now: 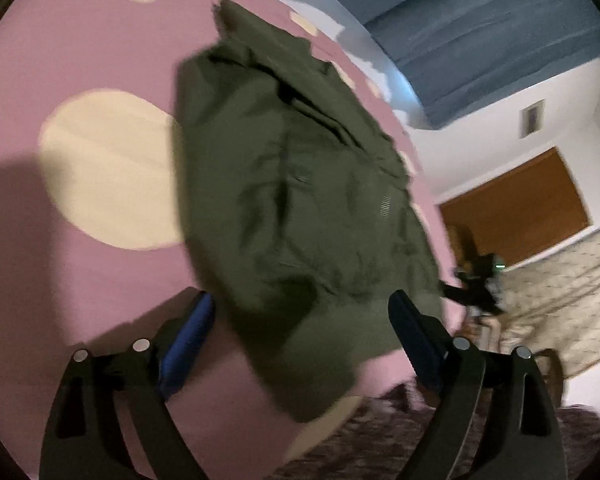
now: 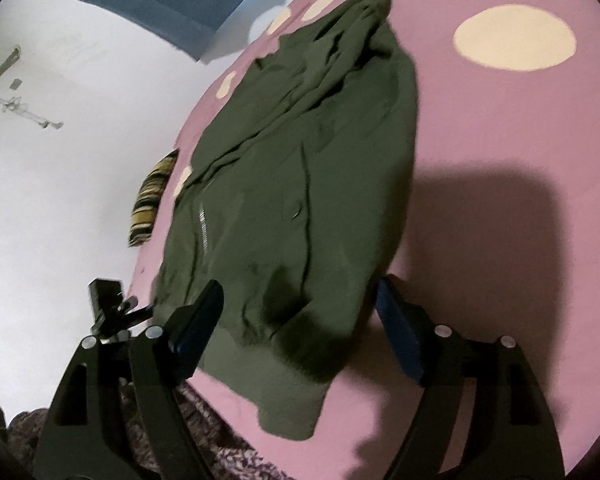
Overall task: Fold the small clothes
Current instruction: 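Grasp the ribbed hem with both tools and fold it toward the collar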
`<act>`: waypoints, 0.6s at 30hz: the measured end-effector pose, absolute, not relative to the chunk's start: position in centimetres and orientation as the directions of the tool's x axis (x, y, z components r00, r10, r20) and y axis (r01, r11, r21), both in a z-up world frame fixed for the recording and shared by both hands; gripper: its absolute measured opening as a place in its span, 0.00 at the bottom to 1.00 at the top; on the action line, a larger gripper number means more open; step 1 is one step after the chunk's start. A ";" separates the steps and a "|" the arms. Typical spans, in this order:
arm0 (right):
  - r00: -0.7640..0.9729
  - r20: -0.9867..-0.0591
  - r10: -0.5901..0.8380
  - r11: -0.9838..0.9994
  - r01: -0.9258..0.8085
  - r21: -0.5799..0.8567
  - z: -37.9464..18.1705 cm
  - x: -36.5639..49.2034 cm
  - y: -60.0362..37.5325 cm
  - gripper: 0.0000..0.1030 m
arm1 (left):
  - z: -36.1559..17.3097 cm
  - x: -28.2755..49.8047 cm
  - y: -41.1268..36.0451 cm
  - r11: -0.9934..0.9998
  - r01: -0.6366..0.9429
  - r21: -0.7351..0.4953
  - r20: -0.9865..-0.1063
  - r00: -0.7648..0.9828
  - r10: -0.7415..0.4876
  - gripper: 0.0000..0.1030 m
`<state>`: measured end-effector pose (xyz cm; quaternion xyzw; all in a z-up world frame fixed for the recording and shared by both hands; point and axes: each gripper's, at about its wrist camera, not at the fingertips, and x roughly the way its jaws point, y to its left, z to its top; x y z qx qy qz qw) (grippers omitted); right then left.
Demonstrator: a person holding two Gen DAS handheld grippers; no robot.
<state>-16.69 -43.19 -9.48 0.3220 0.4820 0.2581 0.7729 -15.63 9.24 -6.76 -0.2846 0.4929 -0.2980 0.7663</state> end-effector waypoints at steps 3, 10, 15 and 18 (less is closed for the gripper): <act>0.363 -0.560 0.745 0.631 -0.112 0.768 -9.7 -16.7 -42.7 0.76 | -6.6 -15.7 7.6 0.692 0.199 -0.694 -0.612 0.344 -0.712 0.84; 0.289 -0.540 0.790 0.597 -0.163 0.786 -9.6 -17.1 -41.9 0.78 | -6.6 -15.4 7.7 0.656 0.139 -0.741 -0.585 0.345 -0.734 0.83; 0.311 -0.563 0.766 0.625 -0.151 0.766 -8.8 -17.5 -43.2 0.78 | -6.6 -16.3 8.0 0.680 0.148 -0.718 -0.611 0.335 -0.718 0.81; 0.328 -0.552 0.767 0.611 -0.111 0.784 -9.3 -17.3 -44.2 0.78 | -6.5 -16.5 7.7 0.702 0.158 -0.694 -0.628 0.342 -0.699 0.81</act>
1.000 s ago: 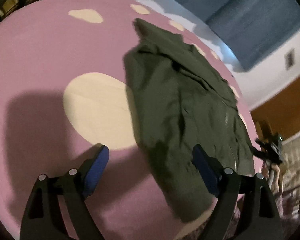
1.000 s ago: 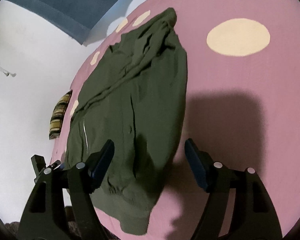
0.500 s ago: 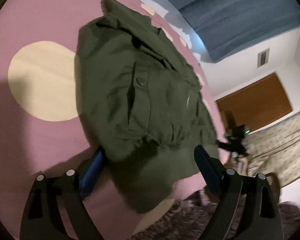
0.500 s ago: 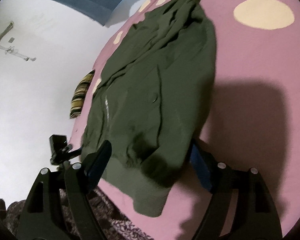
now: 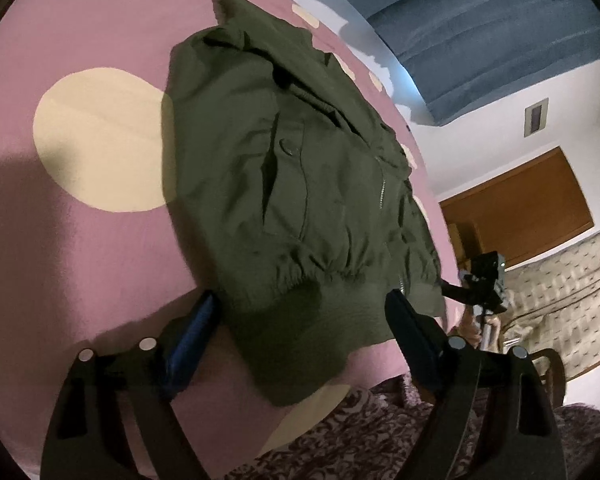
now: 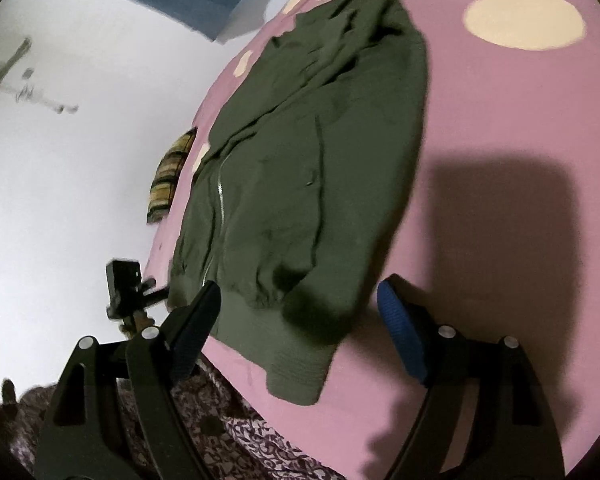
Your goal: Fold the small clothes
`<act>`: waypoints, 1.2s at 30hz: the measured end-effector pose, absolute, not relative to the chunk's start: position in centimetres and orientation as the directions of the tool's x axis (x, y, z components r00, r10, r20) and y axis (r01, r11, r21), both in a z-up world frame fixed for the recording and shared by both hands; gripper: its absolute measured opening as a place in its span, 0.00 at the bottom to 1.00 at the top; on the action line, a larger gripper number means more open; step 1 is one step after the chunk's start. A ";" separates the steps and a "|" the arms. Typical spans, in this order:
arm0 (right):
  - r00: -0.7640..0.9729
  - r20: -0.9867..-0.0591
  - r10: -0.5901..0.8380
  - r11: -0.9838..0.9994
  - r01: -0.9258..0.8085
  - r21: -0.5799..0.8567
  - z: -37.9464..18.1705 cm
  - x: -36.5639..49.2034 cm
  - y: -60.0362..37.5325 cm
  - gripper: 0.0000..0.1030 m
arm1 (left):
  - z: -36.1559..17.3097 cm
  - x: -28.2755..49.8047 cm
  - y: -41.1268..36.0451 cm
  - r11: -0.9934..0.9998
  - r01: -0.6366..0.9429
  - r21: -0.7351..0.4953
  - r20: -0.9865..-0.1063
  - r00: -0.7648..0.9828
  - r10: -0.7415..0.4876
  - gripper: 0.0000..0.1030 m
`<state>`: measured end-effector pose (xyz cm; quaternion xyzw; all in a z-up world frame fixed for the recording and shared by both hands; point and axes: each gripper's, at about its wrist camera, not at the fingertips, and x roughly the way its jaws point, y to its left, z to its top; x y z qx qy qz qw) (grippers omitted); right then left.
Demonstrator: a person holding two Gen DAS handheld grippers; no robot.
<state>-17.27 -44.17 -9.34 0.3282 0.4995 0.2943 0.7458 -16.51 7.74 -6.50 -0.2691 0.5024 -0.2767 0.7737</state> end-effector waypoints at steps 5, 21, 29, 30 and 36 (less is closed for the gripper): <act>0.255 -0.545 0.799 0.594 -0.190 0.781 -9.4 -17.5 -42.0 0.82 | -6.2 -16.6 6.8 0.734 0.166 -0.659 -0.655 0.353 -0.668 0.81; 0.202 -0.627 0.753 0.657 -0.282 0.699 -9.3 -18.2 -38.7 0.24 | -6.7 -16.3 7.4 0.772 0.099 -0.627 -0.699 0.365 -0.615 0.45; 0.232 -0.534 0.813 0.581 -0.253 0.773 -8.2 -18.6 -40.0 0.13 | -6.6 -16.5 9.1 0.714 0.053 -0.698 -0.648 0.377 -0.662 0.17; 0.238 -0.518 0.821 0.568 -0.254 0.783 -8.0 -18.6 -40.2 0.13 | -6.5 -16.5 9.1 0.712 0.053 -0.700 -0.646 0.377 -0.664 0.16; 0.267 -0.411 0.872 0.472 -0.230 0.851 -7.9 -18.5 -41.3 0.12 | -5.3 -16.2 9.5 0.629 0.056 -0.775 -0.559 0.401 -0.725 0.14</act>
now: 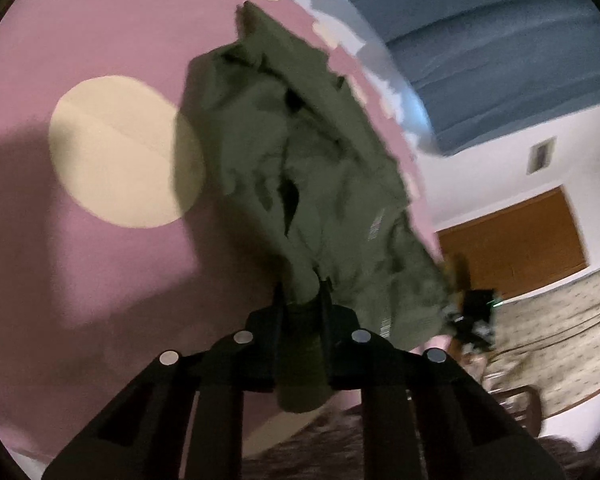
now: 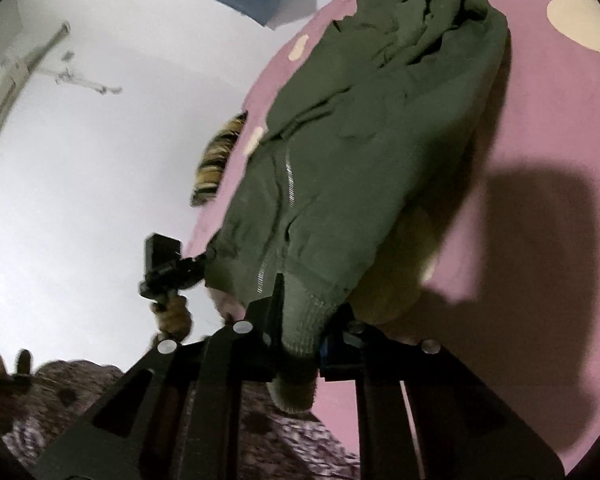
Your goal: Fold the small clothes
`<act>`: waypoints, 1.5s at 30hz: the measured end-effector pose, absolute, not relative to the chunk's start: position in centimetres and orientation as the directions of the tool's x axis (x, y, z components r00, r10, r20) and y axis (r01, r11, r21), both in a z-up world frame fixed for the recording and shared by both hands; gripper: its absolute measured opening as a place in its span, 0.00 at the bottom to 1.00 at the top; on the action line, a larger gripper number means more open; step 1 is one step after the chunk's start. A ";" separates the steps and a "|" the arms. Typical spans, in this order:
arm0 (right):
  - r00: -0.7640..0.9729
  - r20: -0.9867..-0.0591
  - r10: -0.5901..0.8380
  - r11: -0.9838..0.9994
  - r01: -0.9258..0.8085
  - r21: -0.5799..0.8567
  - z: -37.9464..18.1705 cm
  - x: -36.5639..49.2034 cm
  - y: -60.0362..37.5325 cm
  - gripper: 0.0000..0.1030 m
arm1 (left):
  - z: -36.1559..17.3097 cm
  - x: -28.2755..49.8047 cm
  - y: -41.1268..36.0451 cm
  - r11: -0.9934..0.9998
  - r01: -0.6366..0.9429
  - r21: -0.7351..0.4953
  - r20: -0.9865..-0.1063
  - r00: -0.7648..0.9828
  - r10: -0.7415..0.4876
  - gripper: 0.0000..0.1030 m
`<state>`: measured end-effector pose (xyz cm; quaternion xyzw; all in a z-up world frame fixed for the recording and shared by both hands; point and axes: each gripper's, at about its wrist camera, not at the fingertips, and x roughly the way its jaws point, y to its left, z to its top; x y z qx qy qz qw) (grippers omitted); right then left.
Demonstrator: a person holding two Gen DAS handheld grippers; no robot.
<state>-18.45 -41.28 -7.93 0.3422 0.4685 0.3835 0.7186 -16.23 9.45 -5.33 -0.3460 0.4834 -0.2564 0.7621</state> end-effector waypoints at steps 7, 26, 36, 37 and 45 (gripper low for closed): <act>0.308 -0.285 0.908 0.361 -0.228 0.904 -7.0 -17.5 -42.7 0.12 | -1.8 -13.4 8.0 0.521 0.121 -0.845 -0.427 0.433 -0.794 0.13; 0.468 -0.126 0.875 0.166 -0.045 0.985 -10.0 3.3 -44.5 0.12 | -4.4 8.5 7.1 0.509 -0.010 -0.861 -0.446 0.496 -0.745 0.13; 0.497 -0.150 0.854 0.100 0.125 0.987 -15.4 8.6 -44.9 0.18 | -6.1 13.4 8.4 0.488 -0.065 -0.870 -0.462 0.450 -0.764 0.32; 0.495 -0.143 0.857 0.092 0.125 0.988 -15.4 8.8 -44.9 0.19 | -5.7 13.4 8.9 0.479 -0.065 -0.876 -0.451 0.464 -0.763 0.36; 0.546 -0.090 0.833 0.076 0.049 0.996 -12.0 7.6 -46.0 0.69 | -1.8 12.1 11.4 0.612 0.046 -0.789 -0.499 0.533 -0.683 0.72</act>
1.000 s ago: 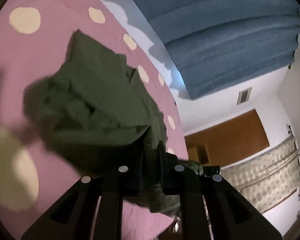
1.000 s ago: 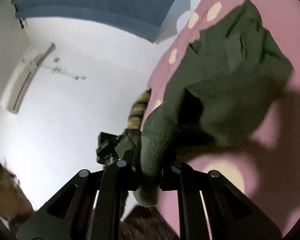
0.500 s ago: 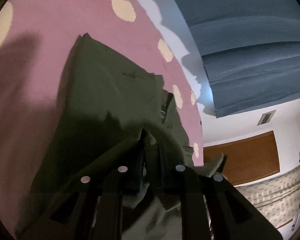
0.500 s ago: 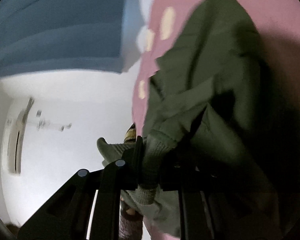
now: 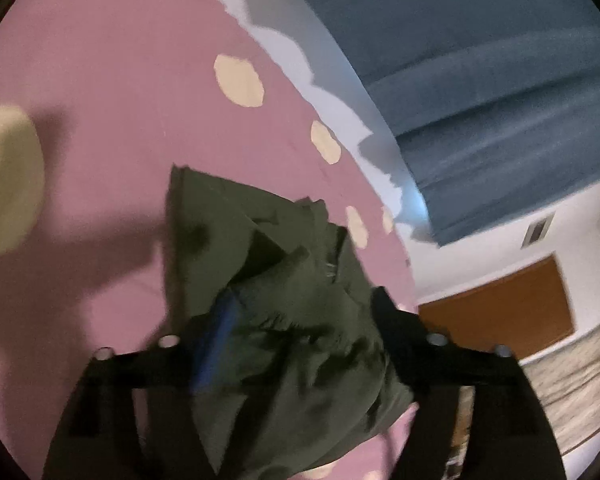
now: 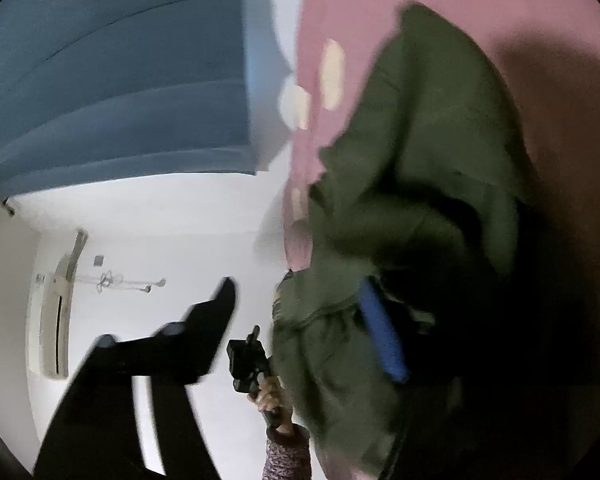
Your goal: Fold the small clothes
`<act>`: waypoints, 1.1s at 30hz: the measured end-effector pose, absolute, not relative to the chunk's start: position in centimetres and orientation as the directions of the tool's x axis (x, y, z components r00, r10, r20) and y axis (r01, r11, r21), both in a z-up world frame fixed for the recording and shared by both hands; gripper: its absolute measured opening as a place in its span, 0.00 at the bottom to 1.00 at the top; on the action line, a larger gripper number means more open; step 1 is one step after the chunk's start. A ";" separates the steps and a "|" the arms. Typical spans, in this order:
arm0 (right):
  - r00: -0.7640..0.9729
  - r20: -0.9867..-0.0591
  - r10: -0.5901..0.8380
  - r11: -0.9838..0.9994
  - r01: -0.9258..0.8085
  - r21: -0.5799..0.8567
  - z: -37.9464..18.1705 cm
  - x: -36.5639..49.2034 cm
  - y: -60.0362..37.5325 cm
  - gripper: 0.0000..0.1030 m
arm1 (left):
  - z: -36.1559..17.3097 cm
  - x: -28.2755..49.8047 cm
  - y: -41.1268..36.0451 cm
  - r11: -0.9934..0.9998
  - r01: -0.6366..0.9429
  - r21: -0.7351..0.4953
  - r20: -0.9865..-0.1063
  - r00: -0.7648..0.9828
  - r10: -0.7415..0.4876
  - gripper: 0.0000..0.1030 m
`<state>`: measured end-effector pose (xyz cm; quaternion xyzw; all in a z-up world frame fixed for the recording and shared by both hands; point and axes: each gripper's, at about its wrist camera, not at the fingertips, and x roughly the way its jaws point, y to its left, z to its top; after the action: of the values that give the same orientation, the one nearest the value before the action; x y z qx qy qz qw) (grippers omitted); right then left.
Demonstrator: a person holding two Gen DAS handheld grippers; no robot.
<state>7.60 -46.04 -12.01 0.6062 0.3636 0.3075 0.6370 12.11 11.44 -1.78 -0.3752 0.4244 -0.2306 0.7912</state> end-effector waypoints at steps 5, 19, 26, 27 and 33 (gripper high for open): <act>0.557 -0.340 0.758 0.438 -0.048 0.898 -7.3 7.2 -46.5 0.77 | -1.2 12.8 9.2 0.764 0.180 -0.620 -0.616 0.491 -0.616 0.77; 0.457 -0.644 0.613 0.777 -0.204 0.595 -7.3 12.5 -43.8 0.76 | -3.4 18.0 1.3 0.831 0.434 -0.349 -0.796 0.330 -0.507 0.77; 0.434 -0.710 0.554 0.831 -0.246 0.498 -7.6 13.5 -41.6 0.57 | -4.6 19.7 0.6 0.863 0.398 -0.312 -0.849 0.291 -0.441 0.64; 0.436 -0.719 0.541 0.840 -0.247 0.482 -7.7 13.5 -41.5 0.54 | -4.7 19.9 0.6 0.864 0.395 -0.311 -0.852 0.287 -0.438 0.62; 0.455 -0.730 0.510 0.859 -0.237 0.453 -7.5 13.3 -41.9 0.32 | -4.8 20.9 0.3 0.873 0.388 -0.295 -0.877 0.253 -0.409 0.53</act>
<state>13.31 -41.92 -7.52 0.1445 0.4725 0.2223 0.8405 20.89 0.34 -4.77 -0.0093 0.5568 -0.2517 0.7916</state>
